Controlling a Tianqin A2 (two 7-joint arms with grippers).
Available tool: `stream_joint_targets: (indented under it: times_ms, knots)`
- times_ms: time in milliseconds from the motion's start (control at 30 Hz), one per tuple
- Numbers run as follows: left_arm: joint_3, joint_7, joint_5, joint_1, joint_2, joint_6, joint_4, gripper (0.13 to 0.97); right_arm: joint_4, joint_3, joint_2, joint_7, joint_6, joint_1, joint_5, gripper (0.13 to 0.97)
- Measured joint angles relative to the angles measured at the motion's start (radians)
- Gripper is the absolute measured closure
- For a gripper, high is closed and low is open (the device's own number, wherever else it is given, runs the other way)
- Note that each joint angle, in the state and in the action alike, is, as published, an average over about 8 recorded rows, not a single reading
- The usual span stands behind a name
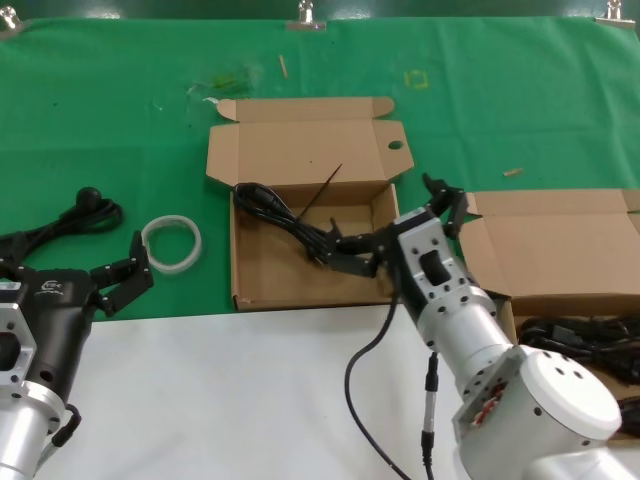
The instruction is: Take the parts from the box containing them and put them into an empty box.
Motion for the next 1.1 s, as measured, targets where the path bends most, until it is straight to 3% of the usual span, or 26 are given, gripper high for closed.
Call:
stream_joint_targets:
  times_ms: [1100]
  knots:
    - [0.000,0.000,0.000,0.000,0.000,0.000,0.000,0.132,0.115,0.363,0.000,0.522,-0.229,-0.238,-0.419,0.129]
